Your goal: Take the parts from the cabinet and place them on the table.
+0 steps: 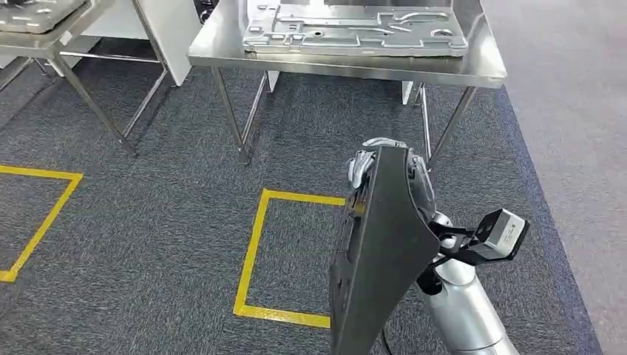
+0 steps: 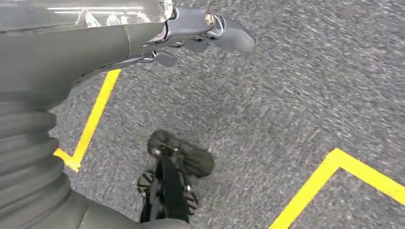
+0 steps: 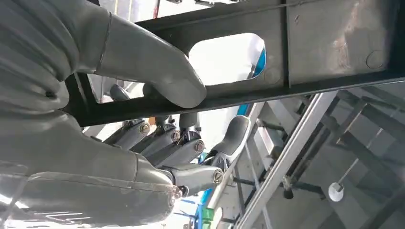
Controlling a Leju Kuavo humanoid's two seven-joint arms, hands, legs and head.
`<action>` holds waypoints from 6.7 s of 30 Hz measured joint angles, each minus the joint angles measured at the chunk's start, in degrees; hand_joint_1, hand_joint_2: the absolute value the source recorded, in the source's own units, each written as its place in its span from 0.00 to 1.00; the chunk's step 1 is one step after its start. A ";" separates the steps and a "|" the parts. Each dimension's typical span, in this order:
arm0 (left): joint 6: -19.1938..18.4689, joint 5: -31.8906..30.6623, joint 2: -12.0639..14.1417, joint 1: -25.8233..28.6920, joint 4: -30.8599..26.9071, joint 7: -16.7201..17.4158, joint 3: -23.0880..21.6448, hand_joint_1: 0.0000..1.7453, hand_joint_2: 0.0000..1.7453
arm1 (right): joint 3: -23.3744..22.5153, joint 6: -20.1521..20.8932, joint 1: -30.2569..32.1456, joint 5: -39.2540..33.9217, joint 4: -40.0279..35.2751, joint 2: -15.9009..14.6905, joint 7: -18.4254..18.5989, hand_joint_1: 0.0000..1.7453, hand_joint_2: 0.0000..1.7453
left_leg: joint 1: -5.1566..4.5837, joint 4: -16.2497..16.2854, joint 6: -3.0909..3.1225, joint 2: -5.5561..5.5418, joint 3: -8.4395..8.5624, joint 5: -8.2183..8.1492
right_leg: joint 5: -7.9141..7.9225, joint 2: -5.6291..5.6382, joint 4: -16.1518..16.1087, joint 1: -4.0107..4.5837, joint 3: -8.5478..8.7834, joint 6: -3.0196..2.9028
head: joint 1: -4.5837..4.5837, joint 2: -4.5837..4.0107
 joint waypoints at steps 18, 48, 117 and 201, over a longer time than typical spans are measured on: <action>0.00 -0.53 0.00 0.01 0.00 -0.72 0.00 0.00 1.00 | -0.11 -0.55 -0.17 0.11 -0.04 -0.02 -0.37 1.00 1.00 | -0.40 -2.27 1.10 0.62 4.26 -3.50 | 0.88 -1.28 0.21 0.87 -2.49 0.42 | 0.28 0.02; 0.37 -1.22 0.42 0.08 0.00 -0.81 0.00 0.00 1.00 | 0.02 -1.05 -0.39 0.61 -0.57 0.48 -0.66 1.00 1.00 | -0.67 -0.54 2.02 -0.62 2.44 -3.09 | 2.39 -0.68 1.25 0.82 -4.27 0.67 | -0.50 0.02; -1.31 -2.62 1.09 -0.55 0.00 -1.70 -0.02 0.00 1.00 | -0.74 -2.08 -0.09 1.18 -4.13 2.36 1.46 1.00 1.00 | -0.10 17.49 -0.31 0.44 -8.86 -8.04 | 0.27 -0.72 -1.03 0.41 0.54 -0.64 | -0.41 0.02; -2.19 -4.50 1.10 -0.20 0.00 -2.69 0.00 0.00 1.00 | -3.13 -0.48 -14.39 -2.36 0.87 -5.03 11.69 1.00 1.00 | -0.63 -0.86 2.61 -0.36 1.65 -0.53 | 4.01 -1.21 0.96 0.61 -3.49 1.22 | -0.04 0.02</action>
